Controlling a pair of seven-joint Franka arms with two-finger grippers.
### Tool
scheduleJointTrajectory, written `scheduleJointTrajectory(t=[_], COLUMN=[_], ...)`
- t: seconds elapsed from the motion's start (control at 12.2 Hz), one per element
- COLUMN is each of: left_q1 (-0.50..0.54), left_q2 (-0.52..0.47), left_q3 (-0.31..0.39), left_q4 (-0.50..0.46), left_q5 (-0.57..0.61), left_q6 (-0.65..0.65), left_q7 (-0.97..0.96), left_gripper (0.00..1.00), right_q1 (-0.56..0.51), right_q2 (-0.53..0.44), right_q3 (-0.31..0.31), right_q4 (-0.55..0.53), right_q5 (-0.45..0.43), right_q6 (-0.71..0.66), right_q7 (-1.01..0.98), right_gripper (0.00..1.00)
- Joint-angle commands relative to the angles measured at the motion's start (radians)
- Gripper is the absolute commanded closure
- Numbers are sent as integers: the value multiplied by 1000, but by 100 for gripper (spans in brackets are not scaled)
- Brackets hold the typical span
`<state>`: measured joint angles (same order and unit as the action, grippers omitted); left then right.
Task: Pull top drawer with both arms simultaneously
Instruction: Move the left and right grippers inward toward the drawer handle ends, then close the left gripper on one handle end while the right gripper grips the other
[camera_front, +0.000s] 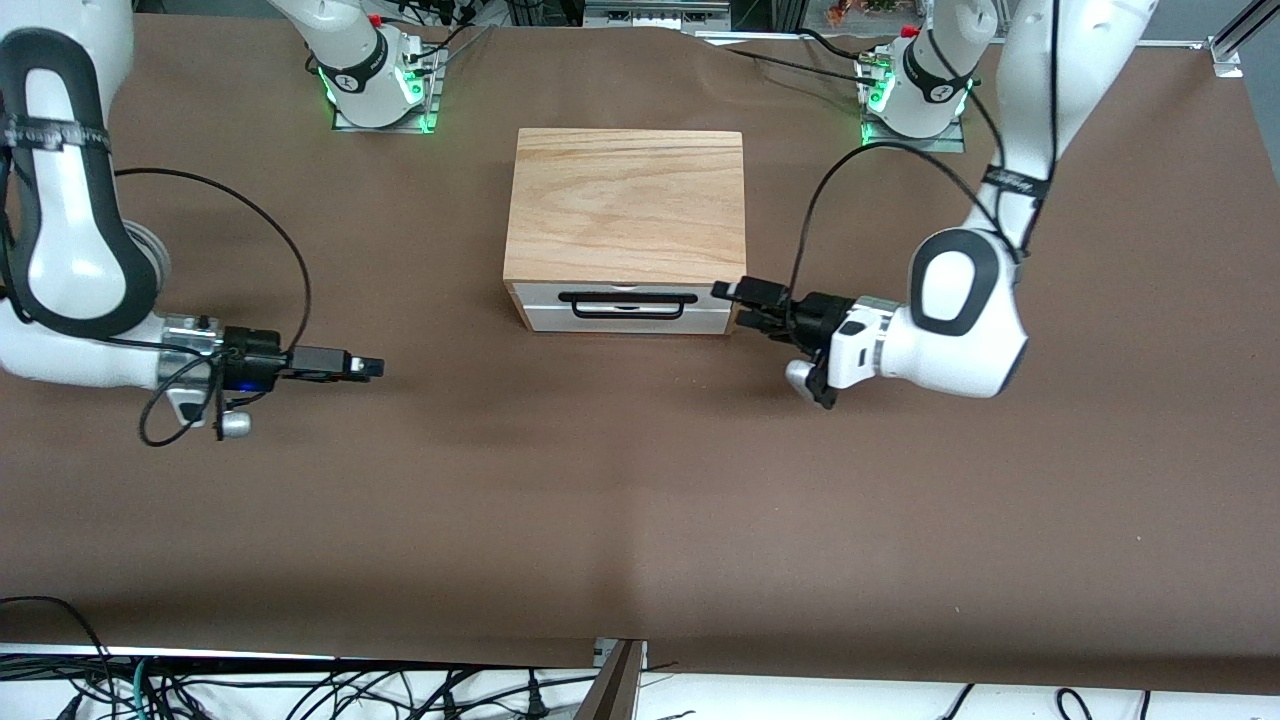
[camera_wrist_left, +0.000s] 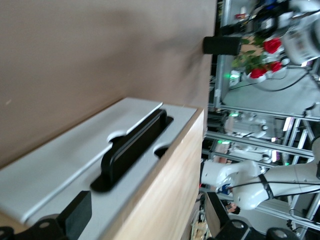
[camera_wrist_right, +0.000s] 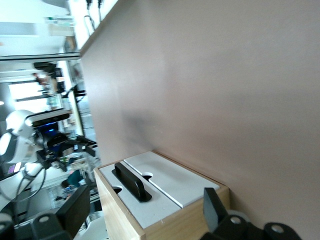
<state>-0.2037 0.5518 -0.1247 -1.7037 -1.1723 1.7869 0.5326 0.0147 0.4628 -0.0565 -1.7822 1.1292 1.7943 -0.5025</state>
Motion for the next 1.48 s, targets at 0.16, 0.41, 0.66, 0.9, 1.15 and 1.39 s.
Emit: scheduleJointTrajectory(t=[0.16,0.41,0.66,0.9,1.15,1.39], left_q1=[-11,-26,-34,-33,-33,-33], left_q2=[137,177,178,178,180,195], left_q3=[7,5,-42,-44,-44,-44], left_q4=[10,-8,-86,-100,-114,-114], left_q5=[-303,-368,-476,-478,-478,-478], left_q6=[2,-3,0,-1,-3,-3], left_q7=[332,458,594,607,603,604], left_gripper=[0,1,16,45,45,50], right_q1=[14,74,154,191,211,228], right_q2=[75,120,128,164,198,224], right_q3=[67,107,107,109,110,112], right_q4=[-106,-108,-108,-108,-109,-120], right_q5=[262,426,524,538,538,538], right_q6=[2,10,20,7,-24,-75], right_q7=[-359,-434,-447,-462,-468,-482], right_gripper=[0,0,0,0,0,0])
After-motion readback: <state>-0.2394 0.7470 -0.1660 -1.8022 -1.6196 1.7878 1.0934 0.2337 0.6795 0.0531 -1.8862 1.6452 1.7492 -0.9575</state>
